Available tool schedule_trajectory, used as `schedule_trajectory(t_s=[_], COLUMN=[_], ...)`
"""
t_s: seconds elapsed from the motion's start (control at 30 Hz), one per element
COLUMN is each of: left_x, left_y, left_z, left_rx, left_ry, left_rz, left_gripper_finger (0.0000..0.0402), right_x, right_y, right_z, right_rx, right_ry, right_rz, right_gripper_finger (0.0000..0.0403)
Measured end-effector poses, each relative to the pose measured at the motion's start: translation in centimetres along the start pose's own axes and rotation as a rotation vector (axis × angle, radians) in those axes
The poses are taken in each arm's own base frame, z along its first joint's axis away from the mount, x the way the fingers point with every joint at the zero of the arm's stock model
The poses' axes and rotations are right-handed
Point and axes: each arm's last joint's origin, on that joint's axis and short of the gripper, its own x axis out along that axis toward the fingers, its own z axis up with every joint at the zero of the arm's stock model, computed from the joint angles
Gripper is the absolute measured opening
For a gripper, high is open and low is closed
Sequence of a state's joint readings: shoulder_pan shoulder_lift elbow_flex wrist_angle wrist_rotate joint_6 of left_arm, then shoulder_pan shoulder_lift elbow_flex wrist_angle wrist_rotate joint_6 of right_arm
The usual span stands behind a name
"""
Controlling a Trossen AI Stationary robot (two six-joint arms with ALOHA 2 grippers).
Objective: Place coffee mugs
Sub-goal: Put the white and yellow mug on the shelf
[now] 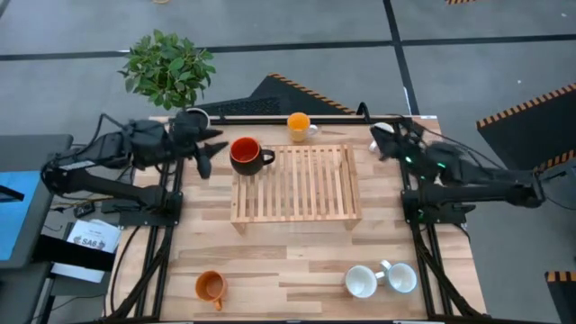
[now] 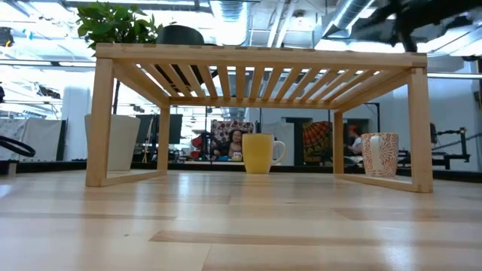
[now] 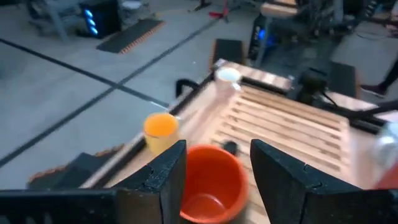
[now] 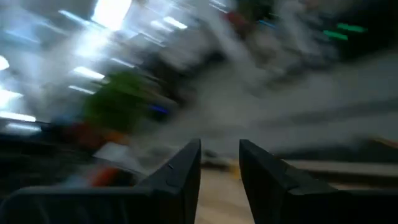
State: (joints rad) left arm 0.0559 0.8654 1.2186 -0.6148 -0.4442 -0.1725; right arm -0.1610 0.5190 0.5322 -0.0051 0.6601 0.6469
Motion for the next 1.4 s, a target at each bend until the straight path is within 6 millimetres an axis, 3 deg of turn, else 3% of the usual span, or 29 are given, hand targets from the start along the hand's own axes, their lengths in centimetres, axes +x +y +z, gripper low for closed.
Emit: schedule_trajectory(t_s=[0.1, 0.2, 0.4, 0.7, 1.2, 1.3, 1.4], left_x=[-0.5, -0.9, -0.8, -0.7, -0.7, -0.7, -0.7], left_y=[1.5, 2.6, 4.3, 5.4, 5.6, 5.6, 5.6], left_z=[0.4, 0.3, -2.0, -3.4, -3.5, -3.5, -3.5], left_rx=[0.022, 0.026, -0.013, -0.036, -0.066, -0.072, -0.091], left_ry=[-0.019, -0.048, -0.112, -0.102, -0.098, -0.099, -0.099], left_rz=[-0.016, -0.058, -0.114, -0.046, -0.004, 0.001, 0.009], left_gripper_finger=[0.0163, 0.0163, 0.0163, 0.0163, 0.0163, 0.0163, 0.0163], right_x=[2.7, 4.8, 6.4, 8.7, 11.2, 11.5, 11.3], right_y=[-0.3, -2.4, -7.7, -11.3, -15.2, -15.8, -15.9], right_z=[0.4, 0.6, 0.9, 1.8, -0.8, -1.2, -1.1], right_rx=[-0.096, -0.129, 0.118, 0.240, 0.227, 0.195, 0.132], right_ry=[0.136, 0.277, 0.463, 0.406, 0.585, 0.628, 0.690], right_rz=[-0.326, -0.656, -1.095, -1.156, -1.303, -1.315, -1.298], right_gripper_finger=[0.0137, 0.0137, 0.0137, 0.0137, 0.0136, 0.0126, 0.0092])
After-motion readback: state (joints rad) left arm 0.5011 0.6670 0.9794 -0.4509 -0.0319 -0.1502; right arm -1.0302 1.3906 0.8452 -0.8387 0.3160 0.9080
